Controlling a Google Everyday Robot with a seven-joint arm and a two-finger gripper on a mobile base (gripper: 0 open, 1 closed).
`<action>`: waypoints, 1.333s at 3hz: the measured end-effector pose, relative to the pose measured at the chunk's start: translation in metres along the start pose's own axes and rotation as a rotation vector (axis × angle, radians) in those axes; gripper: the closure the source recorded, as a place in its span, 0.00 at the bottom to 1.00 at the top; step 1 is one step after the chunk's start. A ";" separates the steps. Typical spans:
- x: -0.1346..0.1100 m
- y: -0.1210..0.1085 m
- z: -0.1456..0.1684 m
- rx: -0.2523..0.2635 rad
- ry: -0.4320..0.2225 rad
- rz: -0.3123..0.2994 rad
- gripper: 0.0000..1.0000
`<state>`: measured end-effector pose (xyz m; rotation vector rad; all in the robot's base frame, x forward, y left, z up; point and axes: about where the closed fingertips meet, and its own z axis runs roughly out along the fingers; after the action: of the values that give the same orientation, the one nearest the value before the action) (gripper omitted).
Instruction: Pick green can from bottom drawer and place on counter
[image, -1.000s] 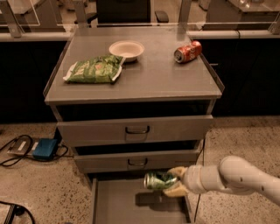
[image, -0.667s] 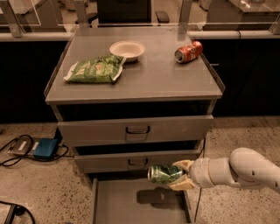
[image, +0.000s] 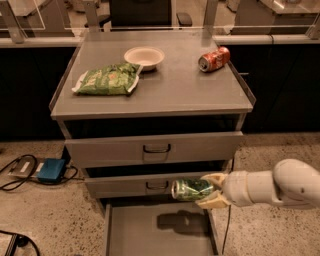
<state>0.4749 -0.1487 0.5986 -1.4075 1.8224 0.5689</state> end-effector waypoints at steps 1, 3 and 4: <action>-0.051 -0.017 -0.050 0.043 -0.034 -0.075 1.00; -0.130 -0.050 -0.111 0.079 -0.078 -0.177 1.00; -0.182 -0.073 -0.129 0.079 -0.105 -0.227 1.00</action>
Offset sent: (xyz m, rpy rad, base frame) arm 0.0221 -0.0348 0.2036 -0.0041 -0.2482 0.0312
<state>0.5273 -0.1521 0.8267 -1.4785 1.5604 0.4408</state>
